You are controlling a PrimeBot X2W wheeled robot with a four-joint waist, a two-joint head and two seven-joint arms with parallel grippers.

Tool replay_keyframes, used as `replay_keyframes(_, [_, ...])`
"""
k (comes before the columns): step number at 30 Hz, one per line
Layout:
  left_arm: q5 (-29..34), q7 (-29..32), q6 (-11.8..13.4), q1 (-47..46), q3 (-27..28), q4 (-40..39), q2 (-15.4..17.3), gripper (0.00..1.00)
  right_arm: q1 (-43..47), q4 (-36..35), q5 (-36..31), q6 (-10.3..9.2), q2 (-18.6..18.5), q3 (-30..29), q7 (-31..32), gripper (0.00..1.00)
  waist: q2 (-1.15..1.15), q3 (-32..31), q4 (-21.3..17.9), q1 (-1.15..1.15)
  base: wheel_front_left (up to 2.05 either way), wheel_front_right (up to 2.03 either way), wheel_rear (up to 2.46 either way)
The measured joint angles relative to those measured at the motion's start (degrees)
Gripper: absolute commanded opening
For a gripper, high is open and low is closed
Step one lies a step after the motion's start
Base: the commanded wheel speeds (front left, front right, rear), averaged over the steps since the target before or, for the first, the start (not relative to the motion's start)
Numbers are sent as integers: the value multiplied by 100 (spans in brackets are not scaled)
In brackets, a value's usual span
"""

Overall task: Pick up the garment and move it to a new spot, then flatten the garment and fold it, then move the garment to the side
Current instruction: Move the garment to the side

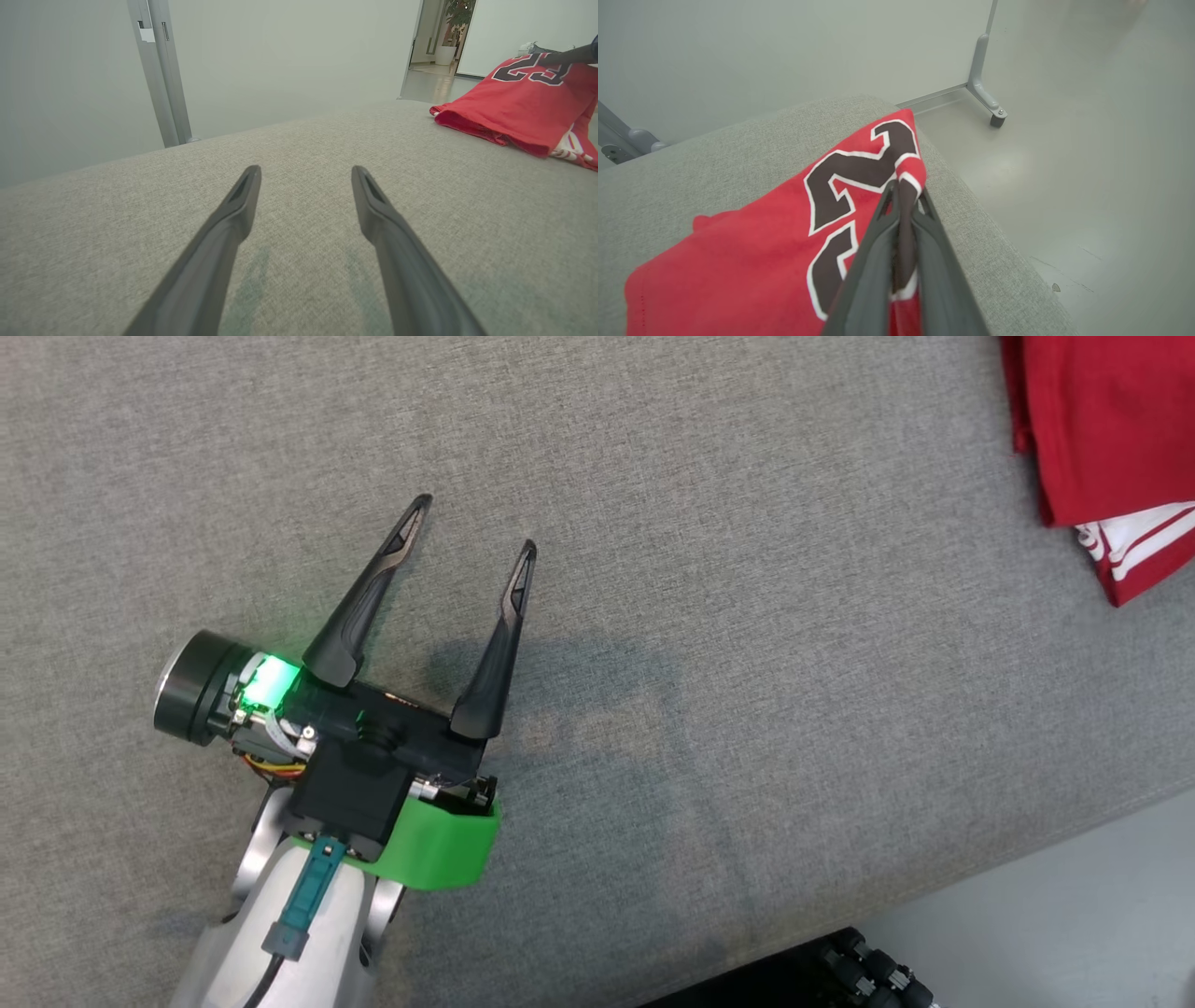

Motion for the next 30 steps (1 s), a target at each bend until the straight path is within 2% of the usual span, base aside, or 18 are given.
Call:
replay_keyframes(6, [-49, 0, 68, -35, -66, -2, 12, 100, -132, 190, -58, 0, -91, -33, -1, 0, 0, 16, 135, 0, 0, 0, 0])
replay_keyframes(7, [-49, 0, 89, -36, -74, -3, 14, 100, -154, 248, -96, 0, -91, 12, -1, 5, 0, 16, 153, 0, 0, 0, 0])
replay_keyframes(8, [-51, 0, 97, -38, -81, -1, 14, 100, -186, 301, -153, 0, -90, 57, -1, 31, 0, 15, 171, 0, 0, 0, 0])
replay_keyframes(10, [-78, 0, 108, -47, -104, 20, 12, 100, -274, 448, -325, 0, -87, 98, -2, 42, 0, -9, 197, 0, 0, 0, 0])
replay_keyframes(11, [-93, 0, 125, -51, -118, 31, 10, 100, -331, 539, -476, 0, -82, 86, -2, 83, 0, -31, 207, 0, 0, 0, 0])
replay_keyframes(12, [-98, 0, 143, -52, -124, 38, 9, 100, -386, 654, -611, 0, -66, 37, -4, 100, 0, -60, 216, 0, 0, 0, 0])
replay_keyframes(16, [-165, 0, 205, -44, -155, 86, -55, 100, -460, 778, -1225, 0, 218, -176, -5, 100, 0, -242, 250, 0, 0, 0, 0])
replay_keyframes(18, [-196, 0, 240, -31, -157, 100, -85, 100, -431, 727, -1332, 0, 328, -232, -5, 100, 0, -304, 262, 0, 0, 0, 0])
replay_keyframes(23, [-405, 0, 369, 188, -75, 250, -256, 100, 40, 145, -1994, 0, 802, -413, -5, 100, 0, -668, 341, 0, 0, 0, 0])
replay_keyframes(30, [-800, 1, 486, 700, 318, 461, -504, 100, 1213, -775, -3206, 1, 1719, -1288, -5, 100, 0, -1283, 551, 0, 0, 0, 0])
